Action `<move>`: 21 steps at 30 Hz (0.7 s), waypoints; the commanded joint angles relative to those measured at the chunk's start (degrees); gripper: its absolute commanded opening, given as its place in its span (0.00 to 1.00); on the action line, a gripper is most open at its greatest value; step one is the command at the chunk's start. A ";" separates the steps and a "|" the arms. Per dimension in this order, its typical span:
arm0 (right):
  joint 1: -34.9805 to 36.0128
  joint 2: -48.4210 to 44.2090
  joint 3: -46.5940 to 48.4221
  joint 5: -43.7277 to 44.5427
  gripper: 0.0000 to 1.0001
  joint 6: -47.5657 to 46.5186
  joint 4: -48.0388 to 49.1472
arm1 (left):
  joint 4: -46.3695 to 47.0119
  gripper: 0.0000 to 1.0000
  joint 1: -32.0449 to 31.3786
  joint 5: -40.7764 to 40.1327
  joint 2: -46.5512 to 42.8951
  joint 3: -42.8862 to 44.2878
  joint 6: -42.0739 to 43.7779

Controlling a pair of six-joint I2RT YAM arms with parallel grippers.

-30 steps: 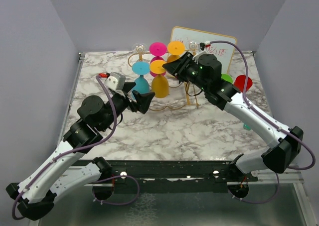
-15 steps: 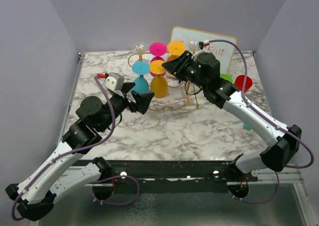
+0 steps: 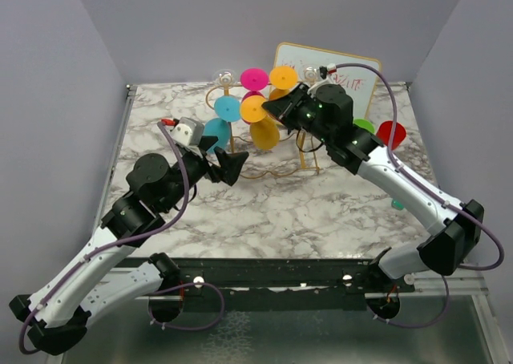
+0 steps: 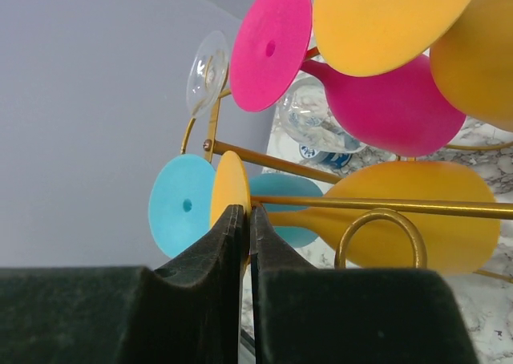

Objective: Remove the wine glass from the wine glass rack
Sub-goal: Pick up the wine glass from the wine rack.

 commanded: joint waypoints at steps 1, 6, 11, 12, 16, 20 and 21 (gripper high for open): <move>0.42 -2.32 0.50 1.54 0.10 -1.13 -0.91 | -2.89 0.99 0.15 -2.67 1.77 2.71 -0.21; 0.42 -4.58 -1.12 0.19 0.05 -0.08 -0.35 | -3.26 0.99 0.16 -2.58 3.49 4.43 -0.27; 0.42 -6.37 -2.81 -1.76 0.01 1.90 -0.13 | -2.97 0.99 0.16 -4.29 3.05 4.68 -1.00; 0.42 -6.58 -3.02 -2.37 0.01 2.16 -0.15 | -2.92 0.99 0.16 -4.26 2.90 4.76 -1.12; 0.42 -7.12 -4.18 -4.20 0.01 3.19 0.70 | -2.12 0.99 0.17 -4.01 2.10 4.90 -1.68; 0.42 -7.19 -4.39 -4.24 0.00 2.98 0.14 | -1.43 0.99 0.14 -3.16 2.20 5.77 -2.32; 0.42 -7.42 -4.49 -4.20 0.01 3.15 -0.06 | -1.77 0.99 0.13 -2.97 2.51 6.27 -2.26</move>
